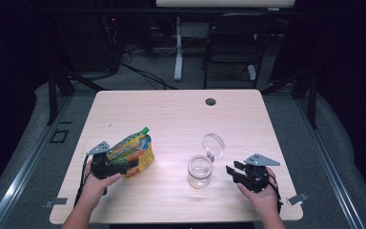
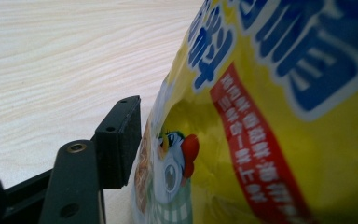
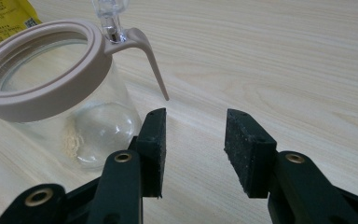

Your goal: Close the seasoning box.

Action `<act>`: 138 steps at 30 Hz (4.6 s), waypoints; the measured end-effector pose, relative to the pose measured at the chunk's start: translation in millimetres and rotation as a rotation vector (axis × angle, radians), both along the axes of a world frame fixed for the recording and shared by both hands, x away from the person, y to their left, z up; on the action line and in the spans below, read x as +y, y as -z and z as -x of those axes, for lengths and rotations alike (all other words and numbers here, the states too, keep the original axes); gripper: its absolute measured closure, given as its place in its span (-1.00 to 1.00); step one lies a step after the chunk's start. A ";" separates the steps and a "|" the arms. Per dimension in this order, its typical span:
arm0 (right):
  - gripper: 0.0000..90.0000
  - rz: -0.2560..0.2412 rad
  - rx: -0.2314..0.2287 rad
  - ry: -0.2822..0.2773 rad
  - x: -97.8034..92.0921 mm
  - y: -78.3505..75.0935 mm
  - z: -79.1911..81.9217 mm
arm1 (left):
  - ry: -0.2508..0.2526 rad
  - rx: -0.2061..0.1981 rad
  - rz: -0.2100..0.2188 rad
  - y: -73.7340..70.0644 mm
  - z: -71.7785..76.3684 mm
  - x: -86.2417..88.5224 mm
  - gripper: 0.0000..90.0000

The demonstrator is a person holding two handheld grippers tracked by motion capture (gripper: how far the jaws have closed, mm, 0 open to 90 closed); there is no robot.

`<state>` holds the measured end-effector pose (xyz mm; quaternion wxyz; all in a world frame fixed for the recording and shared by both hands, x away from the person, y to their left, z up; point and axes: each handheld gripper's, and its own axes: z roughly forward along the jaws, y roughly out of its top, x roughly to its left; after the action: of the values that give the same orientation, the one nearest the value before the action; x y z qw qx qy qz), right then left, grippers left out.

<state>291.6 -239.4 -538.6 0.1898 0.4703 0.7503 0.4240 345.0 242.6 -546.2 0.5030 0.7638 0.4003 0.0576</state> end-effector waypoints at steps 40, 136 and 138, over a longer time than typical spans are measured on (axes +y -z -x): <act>0.29 0.002 0.002 -0.018 5.7 0.3 -3.5 | -0.036 0.004 -0.019 33.9 5.6 -4.4 -0.30; 0.29 0.009 -0.001 -0.017 6.2 0.3 -3.0 | -0.063 -0.065 -0.063 36.4 3.6 -9.0 0.18; 0.29 0.008 -0.001 -0.018 6.1 0.4 -3.0 | -0.063 -0.066 -0.069 35.6 3.9 -9.3 0.18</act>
<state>294.6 -233.2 -539.1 0.1881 0.4624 0.7563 0.4228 341.1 233.2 -581.8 0.4871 0.7654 0.4053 0.1123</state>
